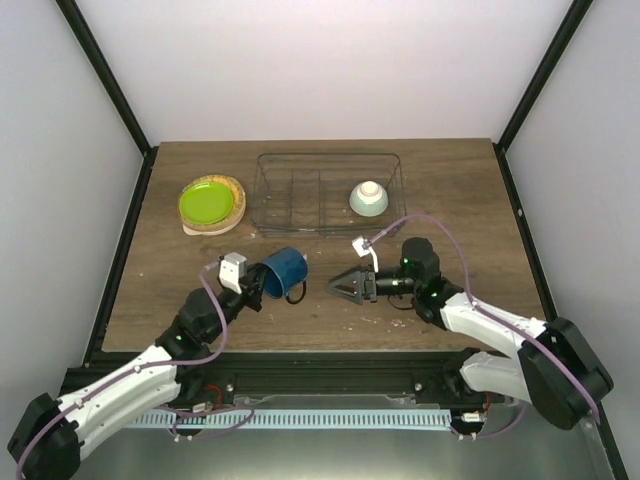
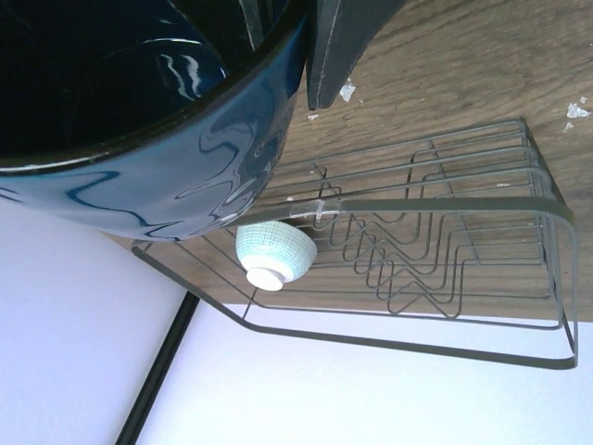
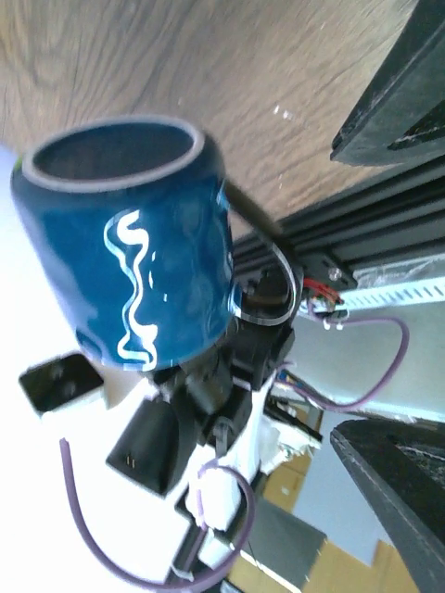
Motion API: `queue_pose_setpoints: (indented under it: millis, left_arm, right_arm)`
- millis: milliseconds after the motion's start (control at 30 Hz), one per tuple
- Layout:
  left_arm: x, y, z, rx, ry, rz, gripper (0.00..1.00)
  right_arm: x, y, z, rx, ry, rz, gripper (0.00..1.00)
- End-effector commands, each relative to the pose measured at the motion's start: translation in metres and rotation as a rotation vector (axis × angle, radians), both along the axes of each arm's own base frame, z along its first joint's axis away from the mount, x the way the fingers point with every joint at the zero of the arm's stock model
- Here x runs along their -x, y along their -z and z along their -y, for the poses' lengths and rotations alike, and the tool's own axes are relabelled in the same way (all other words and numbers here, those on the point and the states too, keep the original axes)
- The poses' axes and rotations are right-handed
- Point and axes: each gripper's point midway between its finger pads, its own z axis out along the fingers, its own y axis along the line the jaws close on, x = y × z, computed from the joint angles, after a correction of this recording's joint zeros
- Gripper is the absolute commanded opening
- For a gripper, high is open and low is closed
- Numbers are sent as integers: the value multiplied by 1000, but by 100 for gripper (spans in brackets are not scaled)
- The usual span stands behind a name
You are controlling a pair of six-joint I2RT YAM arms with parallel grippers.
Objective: Load the mixed dishes into the dish rack
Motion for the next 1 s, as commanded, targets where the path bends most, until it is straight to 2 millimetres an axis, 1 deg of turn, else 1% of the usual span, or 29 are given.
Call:
queue_pose_setpoints:
  millis: [0,33,233,333,533,767,867,967]
  left_arm:
    - [4,-70,-5,199,-8,230,0]
    - [5,-73,-4,207,-4,242,0]
    - [10,-92,-3,243,19,293,0]
    - [12,-96,0,253,39,301,0]
    - [13,-91,11,251,75,290,0]
    - [18,-87,29,219,115,291,0]
    - [17,-86,31,213,115,291,0]
    - [17,-86,32,212,118,293,0]
  right_arm:
    - [18,-37,-6,-157,-141,51,75]
    - [18,-36,-7,-161,-150,37,73]
    - [13,-29,-12,-160,-157,6,73]
    - [11,-26,-16,-159,-162,-2,72]
    - [6,-26,-28,-171,-178,-4,70]
    - [6,-30,-46,-185,-218,1,63]
    - [7,-33,-49,-190,-226,1,58]
    - [9,-32,-51,-187,-233,-6,49]
